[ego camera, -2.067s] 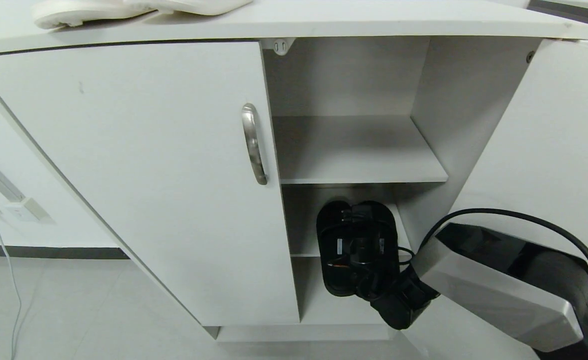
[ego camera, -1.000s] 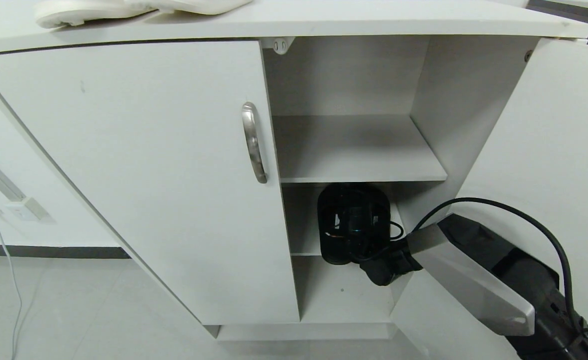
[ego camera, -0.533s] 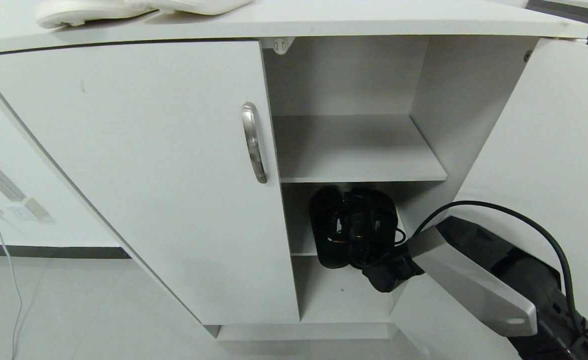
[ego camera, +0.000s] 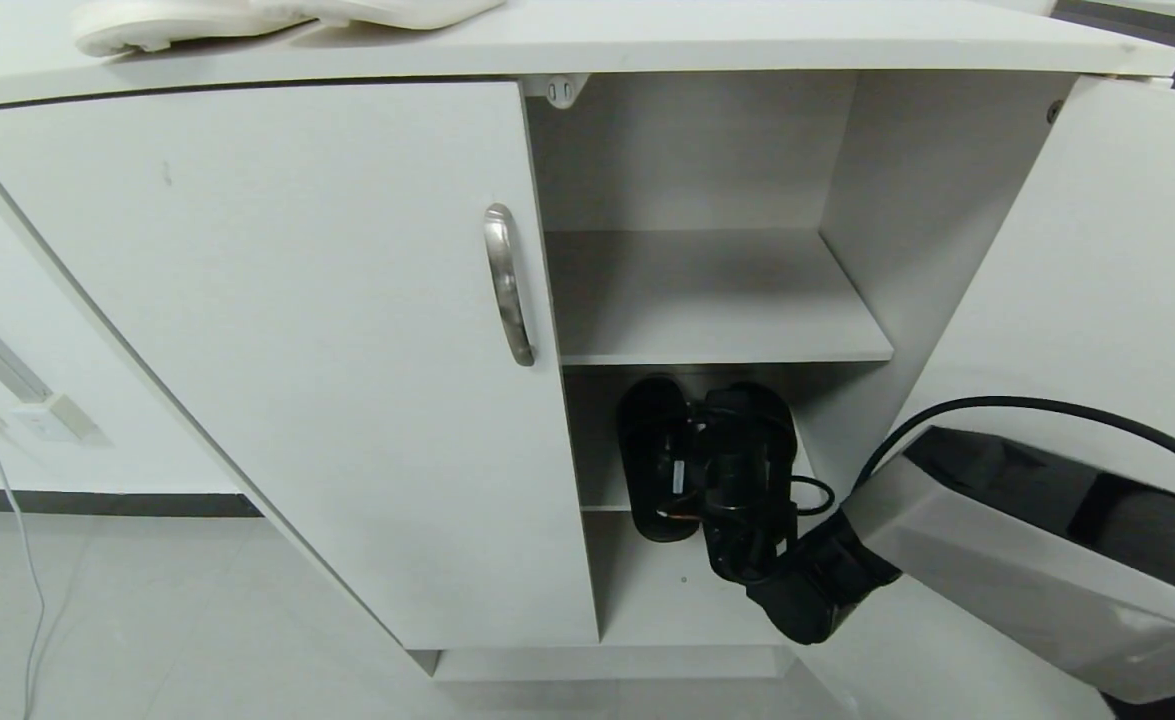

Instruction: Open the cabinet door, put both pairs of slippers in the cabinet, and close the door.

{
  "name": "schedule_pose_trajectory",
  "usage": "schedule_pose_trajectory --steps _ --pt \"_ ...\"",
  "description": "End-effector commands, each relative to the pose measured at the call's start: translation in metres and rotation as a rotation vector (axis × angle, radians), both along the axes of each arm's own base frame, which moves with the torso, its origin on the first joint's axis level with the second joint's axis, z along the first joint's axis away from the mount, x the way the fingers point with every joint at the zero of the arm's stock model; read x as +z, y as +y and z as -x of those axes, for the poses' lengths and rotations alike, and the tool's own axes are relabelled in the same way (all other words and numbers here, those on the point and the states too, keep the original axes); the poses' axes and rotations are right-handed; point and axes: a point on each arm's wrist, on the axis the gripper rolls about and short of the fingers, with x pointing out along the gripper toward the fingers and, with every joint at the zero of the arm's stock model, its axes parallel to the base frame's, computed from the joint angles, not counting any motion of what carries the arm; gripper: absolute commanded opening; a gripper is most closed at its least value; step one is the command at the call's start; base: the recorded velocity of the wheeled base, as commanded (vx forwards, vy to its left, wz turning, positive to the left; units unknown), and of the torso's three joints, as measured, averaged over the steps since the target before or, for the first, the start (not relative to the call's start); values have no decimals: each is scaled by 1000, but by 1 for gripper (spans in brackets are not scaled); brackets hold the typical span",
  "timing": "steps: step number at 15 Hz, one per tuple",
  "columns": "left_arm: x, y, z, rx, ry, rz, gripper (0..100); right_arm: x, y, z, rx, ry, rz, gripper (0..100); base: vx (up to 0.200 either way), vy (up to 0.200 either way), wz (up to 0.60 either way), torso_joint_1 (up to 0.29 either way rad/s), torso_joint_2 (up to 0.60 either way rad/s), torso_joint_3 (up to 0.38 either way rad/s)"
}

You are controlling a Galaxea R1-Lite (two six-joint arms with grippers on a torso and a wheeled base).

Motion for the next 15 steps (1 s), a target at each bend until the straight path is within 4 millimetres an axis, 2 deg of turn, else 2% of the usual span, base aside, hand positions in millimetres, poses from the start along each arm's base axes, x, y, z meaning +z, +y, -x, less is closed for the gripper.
schedule_pose_trajectory --steps 1,2,5,8,11,15 --pt "0 0 0 1 0 0 0 23 -3 34 46 -14 -12 100 0 0 0 0 0 0" --pt "0 0 0 1 2 0 0 25 -6 56 75 -1 -1 100 0 0 0 0 0 0" --pt "0 0 0 -2 2 -1 0 28 -24 98 125 24 22 100 0 0 0 0 0 0" --pt "0 0 0 1 2 0 0 26 -25 112 156 45 45 100 0 0 0 0 0 0" --pt "0 0 0 -2 2 -1 0 19 -21 115 170 53 67 100 0 0 0 0 0 0" --pt "0 0 0 0 2 0 0 25 -20 120 185 40 60 100 -200 0 0 6 5 0"
